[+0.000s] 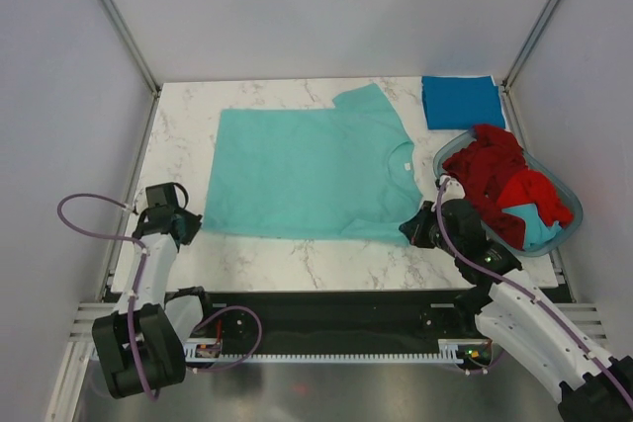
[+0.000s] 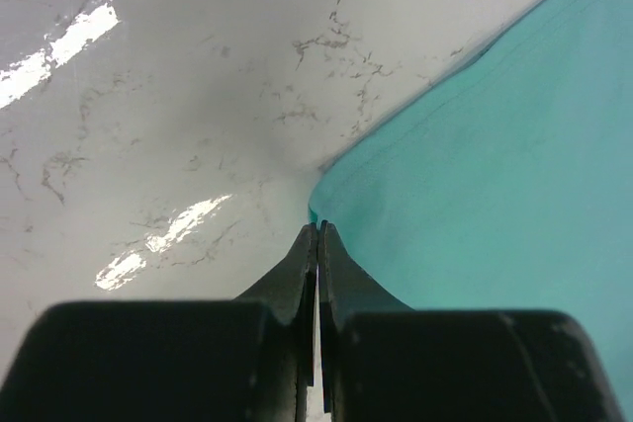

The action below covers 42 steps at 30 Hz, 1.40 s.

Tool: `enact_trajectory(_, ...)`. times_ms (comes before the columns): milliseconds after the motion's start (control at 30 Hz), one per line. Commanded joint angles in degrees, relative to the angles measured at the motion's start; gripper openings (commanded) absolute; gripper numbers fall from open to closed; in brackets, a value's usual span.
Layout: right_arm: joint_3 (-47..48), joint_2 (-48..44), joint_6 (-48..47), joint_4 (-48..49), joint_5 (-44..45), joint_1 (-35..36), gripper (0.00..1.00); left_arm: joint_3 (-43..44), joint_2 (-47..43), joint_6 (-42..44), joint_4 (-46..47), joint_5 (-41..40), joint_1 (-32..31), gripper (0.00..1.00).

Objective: Fold and stack the t-shirts
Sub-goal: Fold the tshirt

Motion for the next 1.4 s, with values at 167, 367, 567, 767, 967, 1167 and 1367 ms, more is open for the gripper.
enact_trajectory(167,6.0,1.1,-1.6,1.2,4.7,1.0,0.0,5.6,-0.1,-2.2,1.0,-4.5,0.3,0.02)
enact_trajectory(367,11.5,8.8,-8.7,4.6,7.2,1.0,0.0,10.7,6.2,-1.5,0.9,1.6,0.3,0.02)
enact_trajectory(567,14.8,13.6,-14.5,8.0,10.1,1.0,0.0,19.4,15.0,1.2,1.6,4.4,-0.2,0.02)
enact_trajectory(767,18.6,18.8,-19.6,9.5,12.8,1.1,0.0,24.5,24.4,3.5,2.6,5.5,-0.7,0.02)
enact_trajectory(967,21.0,23.4,-23.9,11.4,17.0,1.1,0.0,29.1,29.6,4.7,3.3,5.8,-1.0,0.02)
enact_trajectory(1167,21.3,27.2,-25.6,14.2,18.1,1.1,0.0,31.6,34.3,5.3,3.4,5.8,-2.5,0.02)
enact_trajectory(1367,22.9,29.6,-28.6,15.3,19.9,1.1,0.0,34.6,37.6,6.1,3.4,5.4,-3.3,0.02)
